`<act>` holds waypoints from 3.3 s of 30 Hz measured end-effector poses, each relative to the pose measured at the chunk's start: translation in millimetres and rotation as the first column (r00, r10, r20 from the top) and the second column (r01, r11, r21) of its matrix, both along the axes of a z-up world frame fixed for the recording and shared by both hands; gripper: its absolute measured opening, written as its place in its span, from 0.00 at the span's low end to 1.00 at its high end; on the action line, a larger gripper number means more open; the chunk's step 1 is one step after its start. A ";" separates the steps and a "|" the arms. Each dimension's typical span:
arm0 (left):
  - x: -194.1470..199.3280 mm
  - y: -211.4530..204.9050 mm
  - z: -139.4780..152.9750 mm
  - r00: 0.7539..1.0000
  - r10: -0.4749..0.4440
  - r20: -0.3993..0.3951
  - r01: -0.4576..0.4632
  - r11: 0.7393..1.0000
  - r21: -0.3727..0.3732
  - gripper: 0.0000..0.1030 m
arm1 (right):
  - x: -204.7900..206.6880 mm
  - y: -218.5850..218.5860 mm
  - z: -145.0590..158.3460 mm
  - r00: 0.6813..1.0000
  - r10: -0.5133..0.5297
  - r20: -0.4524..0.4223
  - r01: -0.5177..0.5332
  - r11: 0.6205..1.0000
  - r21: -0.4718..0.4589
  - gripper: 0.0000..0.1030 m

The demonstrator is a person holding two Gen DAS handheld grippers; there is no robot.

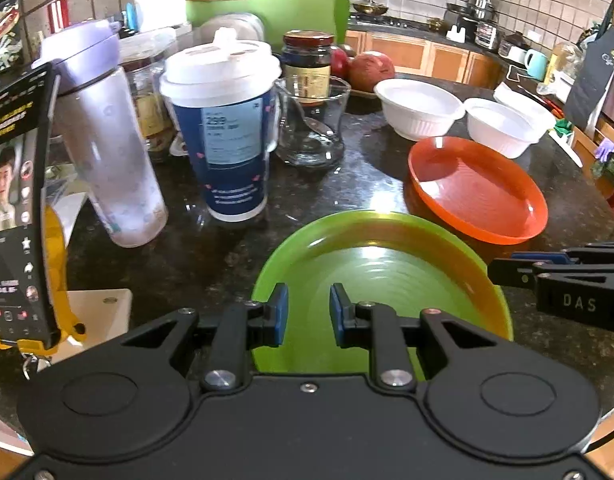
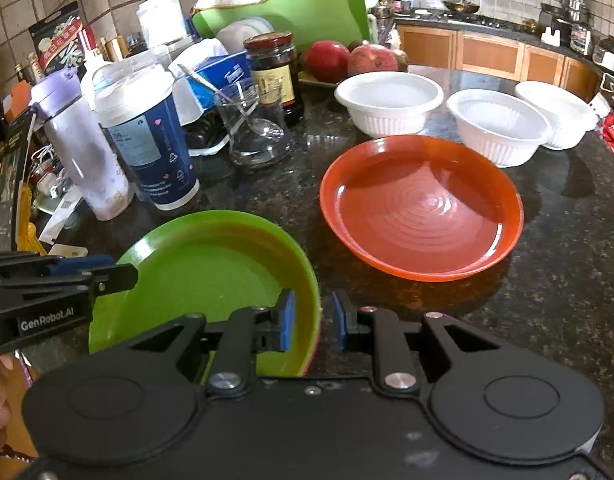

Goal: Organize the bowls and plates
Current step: 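Move the left tool to the rim of the orange plate, then close the left tool on the orange plate rim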

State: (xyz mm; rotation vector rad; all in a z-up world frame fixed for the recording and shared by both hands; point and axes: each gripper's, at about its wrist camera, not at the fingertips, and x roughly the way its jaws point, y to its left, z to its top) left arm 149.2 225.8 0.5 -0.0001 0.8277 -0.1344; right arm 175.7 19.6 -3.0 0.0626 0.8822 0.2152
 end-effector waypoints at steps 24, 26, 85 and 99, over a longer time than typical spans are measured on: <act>17.1 -139.0 14.1 1.000 0.002 -0.006 -0.002 1.000 -0.011 0.32 | -16.5 -187.6 7.9 0.992 -0.123 0.016 0.122 0.991 0.057 0.32; 22.5 -151.5 15.6 1.000 0.015 -0.009 -0.015 1.000 -0.016 0.32 | -14.6 -204.7 9.5 0.994 -0.107 0.024 0.106 0.993 0.051 0.32; 176.7 -125.5 -17.8 0.973 0.074 -0.220 -0.068 0.997 0.034 0.32 | 156.0 -168.7 -32.9 0.984 -0.020 -0.175 0.037 0.995 0.095 0.35; 160.1 -146.8 -23.1 0.965 0.022 -0.260 -0.017 1.000 0.020 0.31 | 133.9 -180.9 -33.7 0.985 -0.020 -0.174 0.039 0.994 0.106 0.17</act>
